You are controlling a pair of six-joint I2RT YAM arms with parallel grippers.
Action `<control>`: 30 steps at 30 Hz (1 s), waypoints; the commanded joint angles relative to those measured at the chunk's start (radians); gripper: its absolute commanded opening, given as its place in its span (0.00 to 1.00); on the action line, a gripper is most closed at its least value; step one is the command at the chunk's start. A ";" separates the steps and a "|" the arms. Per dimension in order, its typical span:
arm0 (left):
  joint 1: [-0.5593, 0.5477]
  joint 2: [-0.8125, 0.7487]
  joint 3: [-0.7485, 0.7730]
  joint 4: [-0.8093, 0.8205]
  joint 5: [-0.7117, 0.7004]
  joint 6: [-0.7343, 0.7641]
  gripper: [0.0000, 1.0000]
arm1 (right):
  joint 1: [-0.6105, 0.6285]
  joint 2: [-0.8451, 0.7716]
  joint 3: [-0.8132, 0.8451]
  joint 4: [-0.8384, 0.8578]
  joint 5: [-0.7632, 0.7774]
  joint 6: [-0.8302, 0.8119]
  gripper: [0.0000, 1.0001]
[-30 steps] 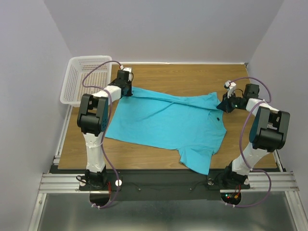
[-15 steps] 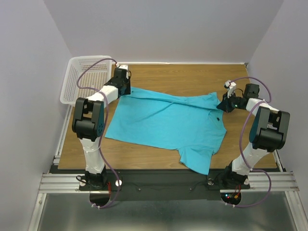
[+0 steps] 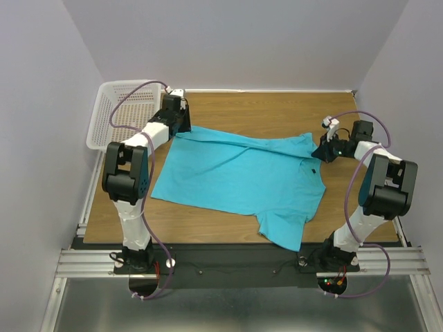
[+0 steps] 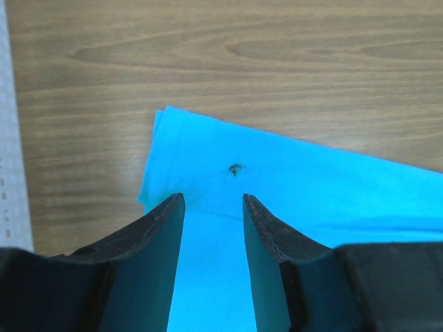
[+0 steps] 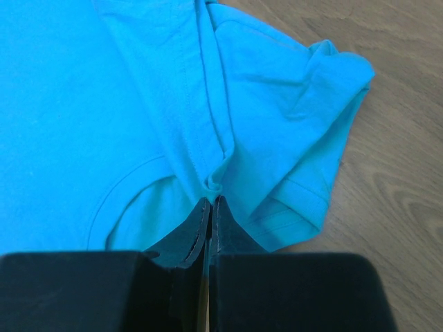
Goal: Fold and stack the t-shirts
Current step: Fold the tshirt
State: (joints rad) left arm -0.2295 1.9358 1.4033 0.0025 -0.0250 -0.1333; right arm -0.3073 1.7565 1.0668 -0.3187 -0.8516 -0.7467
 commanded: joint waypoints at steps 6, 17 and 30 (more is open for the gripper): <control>-0.004 0.110 0.131 0.001 0.043 -0.011 0.51 | -0.010 -0.069 0.012 -0.043 -0.049 -0.049 0.01; -0.004 0.199 0.197 -0.027 -0.010 -0.019 0.50 | -0.009 -0.060 0.021 -0.056 -0.052 -0.042 0.01; 0.001 0.308 0.295 -0.211 -0.053 -0.022 0.46 | -0.009 -0.092 0.157 -0.059 -0.116 0.081 0.00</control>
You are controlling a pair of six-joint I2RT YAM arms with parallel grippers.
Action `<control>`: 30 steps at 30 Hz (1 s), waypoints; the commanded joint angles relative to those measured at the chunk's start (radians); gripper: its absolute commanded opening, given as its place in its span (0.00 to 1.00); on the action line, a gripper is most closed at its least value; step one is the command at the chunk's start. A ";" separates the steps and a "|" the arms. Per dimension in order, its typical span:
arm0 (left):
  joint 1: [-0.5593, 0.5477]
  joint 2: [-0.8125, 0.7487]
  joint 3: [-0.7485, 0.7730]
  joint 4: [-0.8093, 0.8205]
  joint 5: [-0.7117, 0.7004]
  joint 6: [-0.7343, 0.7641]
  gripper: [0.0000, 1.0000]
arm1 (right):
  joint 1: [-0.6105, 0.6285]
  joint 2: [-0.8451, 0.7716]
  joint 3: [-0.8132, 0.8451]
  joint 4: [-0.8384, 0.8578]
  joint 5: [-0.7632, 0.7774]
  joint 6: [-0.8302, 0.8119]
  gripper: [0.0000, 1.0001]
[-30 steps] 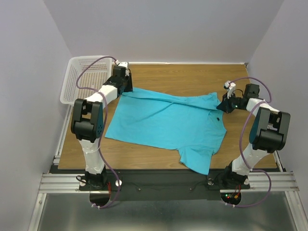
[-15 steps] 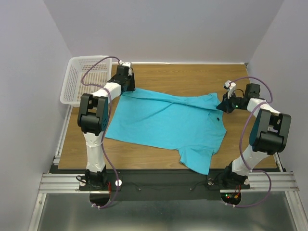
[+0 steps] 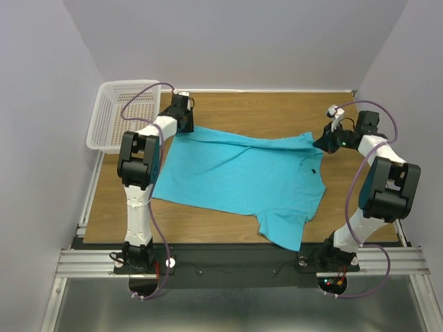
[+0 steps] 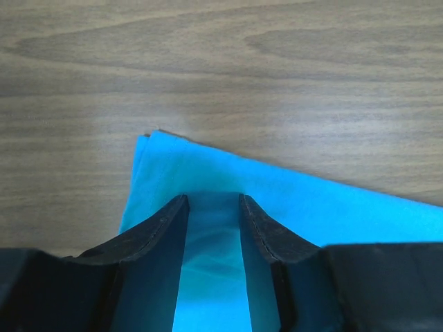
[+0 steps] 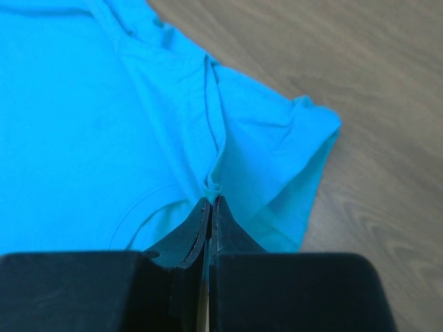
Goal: Fold and stack the t-shirts
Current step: Fold the tshirt
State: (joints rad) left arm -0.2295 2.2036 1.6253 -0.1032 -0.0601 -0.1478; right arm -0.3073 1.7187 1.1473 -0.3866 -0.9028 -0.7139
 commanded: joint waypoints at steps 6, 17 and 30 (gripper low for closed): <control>0.009 0.070 0.116 -0.136 -0.003 -0.022 0.46 | -0.009 -0.093 0.069 -0.011 -0.096 0.038 0.01; 0.022 0.081 0.137 -0.153 0.009 -0.022 0.46 | -0.001 -0.160 -0.023 -0.090 -0.103 -0.059 0.00; 0.033 0.100 0.171 -0.177 0.017 -0.026 0.46 | 0.088 -0.195 0.009 -0.097 -0.097 0.017 0.01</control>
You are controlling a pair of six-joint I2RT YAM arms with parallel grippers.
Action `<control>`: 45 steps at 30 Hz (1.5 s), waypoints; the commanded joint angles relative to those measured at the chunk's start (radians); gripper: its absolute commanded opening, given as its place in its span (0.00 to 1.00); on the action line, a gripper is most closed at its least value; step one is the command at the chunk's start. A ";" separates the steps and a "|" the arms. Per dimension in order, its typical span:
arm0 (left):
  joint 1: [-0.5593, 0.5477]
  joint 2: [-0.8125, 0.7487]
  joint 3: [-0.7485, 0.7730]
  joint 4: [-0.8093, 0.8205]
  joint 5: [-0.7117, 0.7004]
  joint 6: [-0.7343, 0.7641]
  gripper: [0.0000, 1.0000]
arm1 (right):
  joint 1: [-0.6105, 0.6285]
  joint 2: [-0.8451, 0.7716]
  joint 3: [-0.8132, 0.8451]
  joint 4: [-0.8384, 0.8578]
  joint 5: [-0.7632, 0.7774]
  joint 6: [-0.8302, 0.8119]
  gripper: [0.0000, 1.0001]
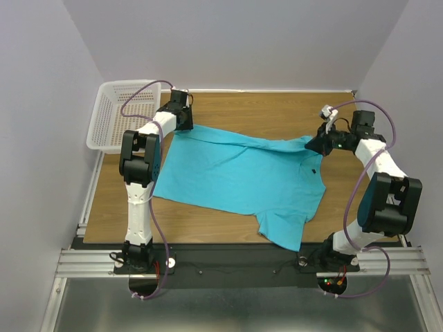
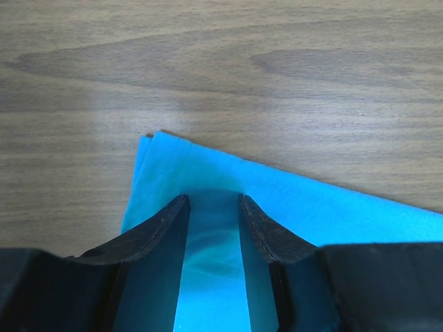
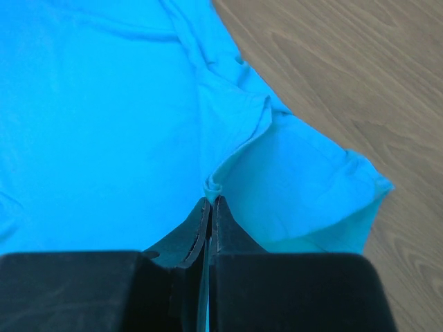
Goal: Fold and stack the t-shirts
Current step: Fold the tshirt
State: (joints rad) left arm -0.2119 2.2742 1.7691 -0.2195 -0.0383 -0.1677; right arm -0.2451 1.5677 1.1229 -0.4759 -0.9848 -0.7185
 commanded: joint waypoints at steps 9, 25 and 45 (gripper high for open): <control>0.020 0.033 0.033 -0.066 0.000 -0.004 0.46 | 0.040 -0.080 -0.009 -0.009 0.014 0.004 0.01; 0.026 0.047 0.055 -0.083 0.006 -0.004 0.46 | 0.084 -0.123 -0.069 -0.018 0.009 -0.002 0.00; 0.034 0.047 0.056 -0.084 0.014 -0.003 0.46 | 0.155 -0.160 -0.130 -0.030 0.041 -0.012 0.01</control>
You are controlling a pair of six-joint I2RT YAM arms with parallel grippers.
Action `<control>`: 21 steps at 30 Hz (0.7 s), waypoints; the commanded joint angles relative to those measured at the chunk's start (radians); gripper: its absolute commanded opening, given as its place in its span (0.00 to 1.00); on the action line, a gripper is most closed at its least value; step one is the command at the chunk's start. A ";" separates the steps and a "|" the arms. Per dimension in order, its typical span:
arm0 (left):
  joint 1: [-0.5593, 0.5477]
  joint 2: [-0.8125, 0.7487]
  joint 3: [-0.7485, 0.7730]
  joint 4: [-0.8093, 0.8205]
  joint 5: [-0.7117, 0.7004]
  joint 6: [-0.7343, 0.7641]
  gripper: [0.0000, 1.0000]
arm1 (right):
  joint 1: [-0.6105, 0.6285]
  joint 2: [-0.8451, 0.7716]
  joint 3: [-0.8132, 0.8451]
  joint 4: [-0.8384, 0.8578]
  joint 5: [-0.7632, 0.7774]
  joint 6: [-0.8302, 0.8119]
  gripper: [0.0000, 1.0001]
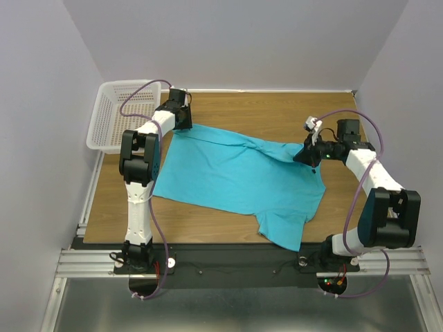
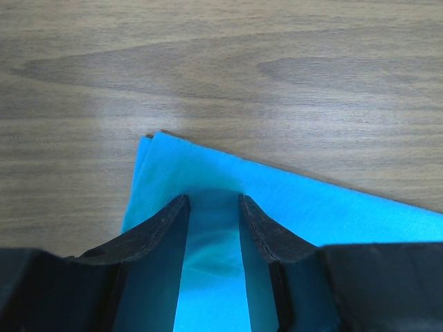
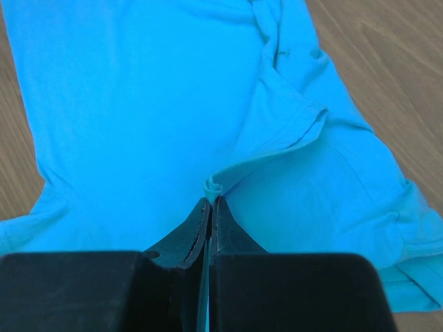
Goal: Fold and stack the t-shirts
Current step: Fold the tshirt
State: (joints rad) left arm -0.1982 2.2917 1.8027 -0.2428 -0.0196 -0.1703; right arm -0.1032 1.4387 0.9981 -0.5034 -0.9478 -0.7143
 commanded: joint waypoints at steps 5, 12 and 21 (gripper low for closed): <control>0.022 0.032 0.027 -0.067 -0.002 0.003 0.46 | 0.014 -0.046 -0.033 -0.032 0.009 -0.050 0.01; 0.025 0.034 0.030 -0.067 -0.002 0.002 0.46 | 0.016 -0.063 -0.053 -0.041 0.021 -0.063 0.01; 0.026 0.035 0.034 -0.070 0.000 0.003 0.46 | 0.026 -0.060 -0.053 -0.049 0.004 -0.065 0.01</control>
State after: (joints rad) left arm -0.1913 2.2940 1.8103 -0.2501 -0.0078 -0.1703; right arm -0.0914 1.4067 0.9485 -0.5438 -0.9245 -0.7643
